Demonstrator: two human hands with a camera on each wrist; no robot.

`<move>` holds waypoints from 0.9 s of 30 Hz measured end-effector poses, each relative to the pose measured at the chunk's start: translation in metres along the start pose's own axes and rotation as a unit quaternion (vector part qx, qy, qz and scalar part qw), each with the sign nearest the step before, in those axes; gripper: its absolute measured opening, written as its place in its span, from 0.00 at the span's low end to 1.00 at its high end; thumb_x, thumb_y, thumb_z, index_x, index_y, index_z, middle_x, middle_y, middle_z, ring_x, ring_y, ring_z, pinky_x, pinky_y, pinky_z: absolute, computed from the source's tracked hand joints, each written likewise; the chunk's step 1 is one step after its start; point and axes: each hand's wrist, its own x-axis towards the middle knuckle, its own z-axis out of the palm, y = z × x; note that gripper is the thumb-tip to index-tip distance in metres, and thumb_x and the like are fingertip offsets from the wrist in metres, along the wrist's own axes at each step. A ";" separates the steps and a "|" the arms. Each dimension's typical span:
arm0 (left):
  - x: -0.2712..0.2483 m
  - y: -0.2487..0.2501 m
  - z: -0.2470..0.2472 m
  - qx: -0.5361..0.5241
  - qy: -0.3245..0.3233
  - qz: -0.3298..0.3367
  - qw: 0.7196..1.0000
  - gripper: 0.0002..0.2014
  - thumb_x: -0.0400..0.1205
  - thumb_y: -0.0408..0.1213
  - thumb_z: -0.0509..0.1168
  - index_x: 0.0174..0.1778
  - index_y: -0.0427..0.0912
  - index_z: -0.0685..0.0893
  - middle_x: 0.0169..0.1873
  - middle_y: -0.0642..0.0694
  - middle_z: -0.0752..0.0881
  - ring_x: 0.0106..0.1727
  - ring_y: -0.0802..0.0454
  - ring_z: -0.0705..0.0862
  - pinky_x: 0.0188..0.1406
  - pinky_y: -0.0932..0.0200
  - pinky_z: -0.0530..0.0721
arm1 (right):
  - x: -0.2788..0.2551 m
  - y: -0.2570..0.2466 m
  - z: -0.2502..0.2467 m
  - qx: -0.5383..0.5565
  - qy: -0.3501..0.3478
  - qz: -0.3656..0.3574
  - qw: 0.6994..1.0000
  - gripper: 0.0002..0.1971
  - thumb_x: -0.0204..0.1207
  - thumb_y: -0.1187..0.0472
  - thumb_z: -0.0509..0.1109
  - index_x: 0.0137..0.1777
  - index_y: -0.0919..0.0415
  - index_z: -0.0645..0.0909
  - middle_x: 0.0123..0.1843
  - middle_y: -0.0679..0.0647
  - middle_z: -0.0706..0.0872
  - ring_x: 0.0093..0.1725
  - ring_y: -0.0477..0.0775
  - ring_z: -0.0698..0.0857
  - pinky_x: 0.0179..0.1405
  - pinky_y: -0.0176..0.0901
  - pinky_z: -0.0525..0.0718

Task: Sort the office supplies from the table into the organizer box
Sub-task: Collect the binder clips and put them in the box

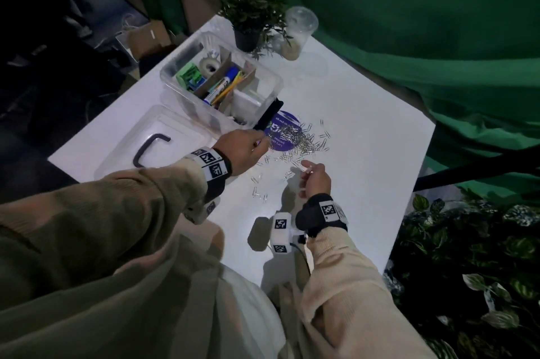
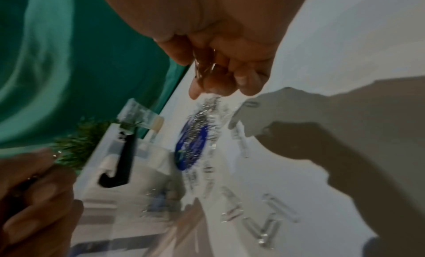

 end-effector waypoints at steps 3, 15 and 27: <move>0.010 -0.005 -0.035 0.024 0.042 0.018 0.999 0.15 0.87 0.47 0.51 0.42 0.43 0.74 0.35 0.46 0.79 0.37 0.44 0.77 0.35 0.57 0.70 | -0.006 -0.027 0.030 -0.007 -0.035 -0.060 0.998 0.15 0.83 0.66 0.53 0.58 0.61 0.82 0.33 0.53 0.79 0.25 0.50 0.74 0.13 0.27 0.66; 0.068 -0.032 -0.077 0.095 -0.114 -0.083 0.985 0.18 0.79 0.46 0.65 0.64 0.48 0.80 0.65 0.42 0.81 0.64 0.43 0.80 0.58 0.56 0.78 | -0.018 -0.068 0.124 -0.137 0.009 -0.241 0.961 0.12 0.72 0.66 0.65 0.35 0.47 0.81 0.42 0.56 0.91 0.36 0.62 0.90 0.38 0.59 0.90; 0.066 -0.047 -0.094 0.119 -0.123 -0.065 0.983 0.25 0.76 0.41 0.68 0.71 0.52 0.76 0.71 0.44 0.78 0.70 0.44 0.77 0.69 0.53 0.77 | -0.022 -0.062 0.127 -0.104 0.003 -0.306 0.946 0.13 0.77 0.73 0.66 0.52 0.58 0.87 0.51 0.52 0.91 0.48 0.45 0.88 0.47 0.30 0.84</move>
